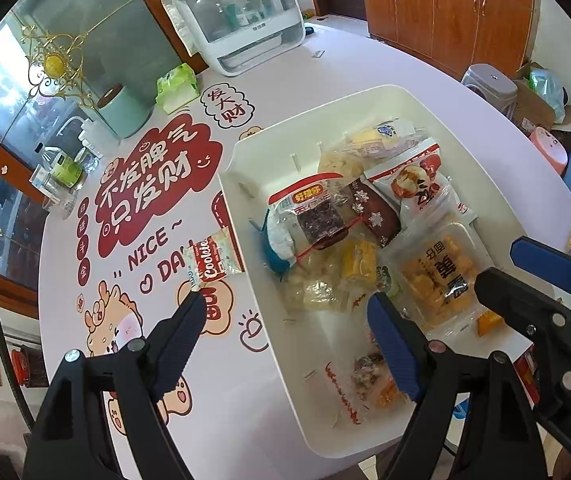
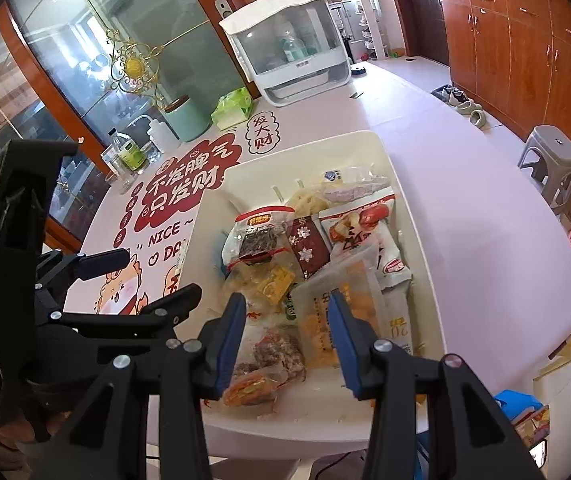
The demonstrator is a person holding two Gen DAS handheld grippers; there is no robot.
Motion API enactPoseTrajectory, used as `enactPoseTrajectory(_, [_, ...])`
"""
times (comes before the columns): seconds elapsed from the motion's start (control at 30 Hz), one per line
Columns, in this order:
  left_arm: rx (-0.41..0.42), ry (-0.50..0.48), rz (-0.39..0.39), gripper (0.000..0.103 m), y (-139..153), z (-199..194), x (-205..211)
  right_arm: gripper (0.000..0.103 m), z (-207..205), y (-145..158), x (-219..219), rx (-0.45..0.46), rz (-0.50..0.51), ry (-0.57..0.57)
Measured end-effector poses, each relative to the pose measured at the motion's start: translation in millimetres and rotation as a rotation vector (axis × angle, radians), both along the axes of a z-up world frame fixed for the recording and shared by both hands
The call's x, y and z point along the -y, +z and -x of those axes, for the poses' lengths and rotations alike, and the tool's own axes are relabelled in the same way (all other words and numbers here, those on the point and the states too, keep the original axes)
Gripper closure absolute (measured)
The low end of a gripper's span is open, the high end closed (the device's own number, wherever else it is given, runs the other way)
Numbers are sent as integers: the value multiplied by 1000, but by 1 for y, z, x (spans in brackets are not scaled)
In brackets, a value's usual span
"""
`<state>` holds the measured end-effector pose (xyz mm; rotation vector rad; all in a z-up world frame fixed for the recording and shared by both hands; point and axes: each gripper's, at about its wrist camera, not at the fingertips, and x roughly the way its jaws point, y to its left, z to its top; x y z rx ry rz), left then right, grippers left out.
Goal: Organize snacks
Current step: 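Move the right tool toward the white-red Cookies packet on the table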
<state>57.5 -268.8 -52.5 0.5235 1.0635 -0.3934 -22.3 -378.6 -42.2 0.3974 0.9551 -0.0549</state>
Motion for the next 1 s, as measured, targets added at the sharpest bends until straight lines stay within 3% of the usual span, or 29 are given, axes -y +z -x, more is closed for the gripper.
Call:
enactPoseTrajectory(0.53, [-8,81,23,21,3,-14,-62,60,-18,-8,-43,-34,0,49])
enactPoseTrajectory(1.0, [-51,255,79,21,-18,-54,-180,60,-65,-17,-123,-95,24,145])
